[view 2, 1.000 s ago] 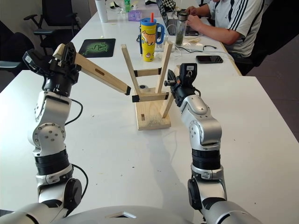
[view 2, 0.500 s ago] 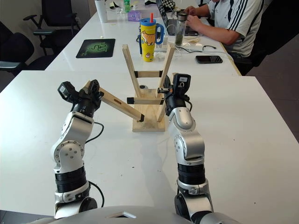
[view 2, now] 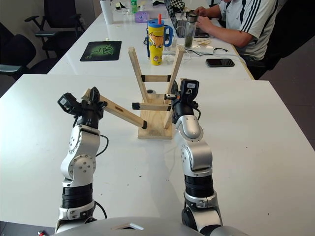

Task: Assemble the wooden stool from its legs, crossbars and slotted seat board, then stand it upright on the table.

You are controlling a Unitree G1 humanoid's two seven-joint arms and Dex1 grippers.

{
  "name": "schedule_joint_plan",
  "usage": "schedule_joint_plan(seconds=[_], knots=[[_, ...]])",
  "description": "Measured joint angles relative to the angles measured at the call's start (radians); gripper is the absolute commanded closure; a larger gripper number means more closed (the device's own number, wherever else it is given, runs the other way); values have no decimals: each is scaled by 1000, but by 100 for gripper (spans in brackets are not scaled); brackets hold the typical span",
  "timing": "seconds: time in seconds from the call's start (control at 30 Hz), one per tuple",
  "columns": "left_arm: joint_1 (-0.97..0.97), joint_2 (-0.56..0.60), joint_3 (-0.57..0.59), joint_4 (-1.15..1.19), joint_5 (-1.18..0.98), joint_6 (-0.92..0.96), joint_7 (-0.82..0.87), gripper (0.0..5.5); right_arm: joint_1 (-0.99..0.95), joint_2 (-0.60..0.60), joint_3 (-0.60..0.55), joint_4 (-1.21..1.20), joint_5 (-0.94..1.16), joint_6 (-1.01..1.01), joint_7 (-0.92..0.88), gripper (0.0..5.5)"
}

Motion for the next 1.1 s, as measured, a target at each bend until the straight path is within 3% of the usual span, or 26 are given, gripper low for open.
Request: schedule_joint_plan(seconds=[0.17, 0.7, 1.1], knots=[[25, 4, -73, 5, 86, -54, -15, 447, 6, -2, -7, -5, 1, 0, 8, 451], [54, 17, -270, -181, 302, 136, 70, 447, 48, -19, 12, -59, -2, 14, 14, 451], [-32, 13, -235, -185, 308, 284, 36, 447, 58, -33, 44, -61, -21, -5, 22, 451]])
